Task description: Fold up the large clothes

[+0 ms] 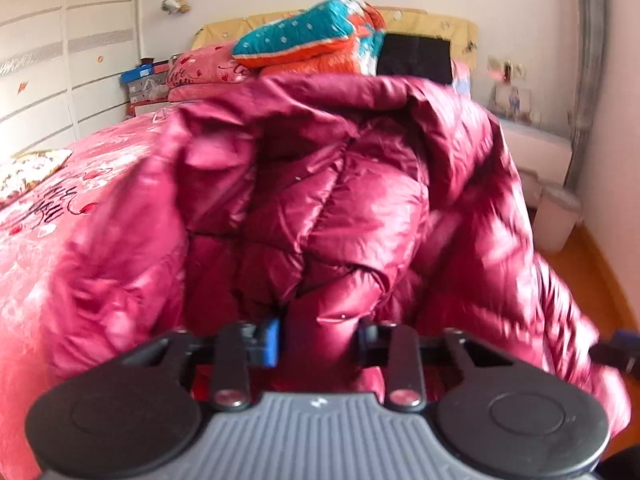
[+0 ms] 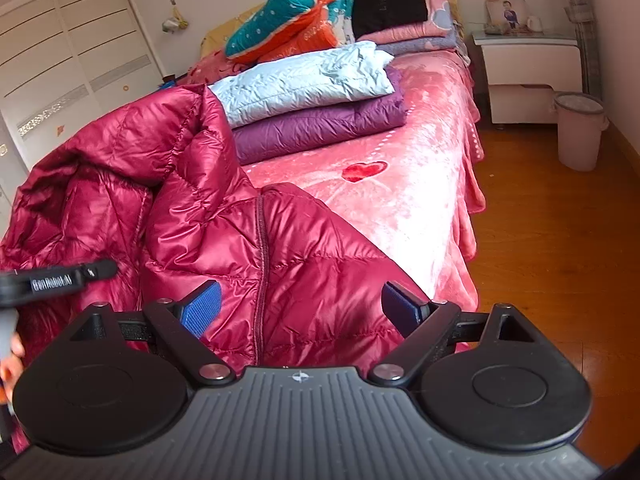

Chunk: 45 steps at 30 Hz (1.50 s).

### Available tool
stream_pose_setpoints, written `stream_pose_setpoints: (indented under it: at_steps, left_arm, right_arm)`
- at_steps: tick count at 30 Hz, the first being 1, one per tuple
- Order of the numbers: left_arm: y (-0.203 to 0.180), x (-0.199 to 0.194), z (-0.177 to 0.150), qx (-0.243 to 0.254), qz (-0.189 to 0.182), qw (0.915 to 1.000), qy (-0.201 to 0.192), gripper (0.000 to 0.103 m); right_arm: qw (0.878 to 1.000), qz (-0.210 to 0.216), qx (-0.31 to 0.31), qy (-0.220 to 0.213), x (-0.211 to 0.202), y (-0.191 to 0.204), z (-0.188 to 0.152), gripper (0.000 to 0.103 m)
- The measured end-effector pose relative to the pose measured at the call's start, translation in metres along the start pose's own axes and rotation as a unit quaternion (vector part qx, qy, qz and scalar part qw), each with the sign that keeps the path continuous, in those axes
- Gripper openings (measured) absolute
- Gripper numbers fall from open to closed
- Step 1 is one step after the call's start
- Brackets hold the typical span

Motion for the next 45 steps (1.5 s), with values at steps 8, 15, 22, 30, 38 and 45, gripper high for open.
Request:
stream_pose_setpoints:
  at_steps: [8,15,22,30,38,45]
  left_arm:
    - [0.08,-0.031,0.047,-0.021,0.066,0.9958,-0.059,0.021]
    - [0.165,-0.046,0.074,-0.086,0.145,0.9827,-0.078,0.021]
    - [0.236,-0.061,0.025,-0.124,0.188,0.9741,-0.024,0.022]
    - [0.246,-0.084,-0.031,-0.129,0.173,0.9763,0.011,0.031]
    - [0.237,-0.122,-0.039,-0.127,0.135,0.9825,0.006,0.055]
    - [0.207,-0.167,-0.038,-0.145,0.097,0.9841,-0.035,0.063]
  right_arm:
    - [0.998,0.009,-0.059,-0.015,-0.009,0.02,-0.003,0.103]
    - [0.997,0.009,-0.067,-0.032,-0.017,0.024,0.0,0.103]
    - [0.996,0.033,-0.076,-0.041,-0.022,0.039,0.01,0.103]
    - [0.989,0.131,-0.064,-0.035,-0.025,0.079,0.026,0.103]
    - [0.993,0.08,-0.085,0.015,0.01,0.102,0.01,0.103]
    - [0.985,0.074,-0.107,0.116,0.037,0.115,-0.038,0.103]
Point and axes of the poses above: each gripper's, at about its wrist camera, not at the fingertips, and x roughly the way its jaws point, y to its left, z to its top, the point moved 7 cm from there along x, roughly the way its jaws point, and after that the axes turned 3 degrees about -z, right-handed, at the moved point
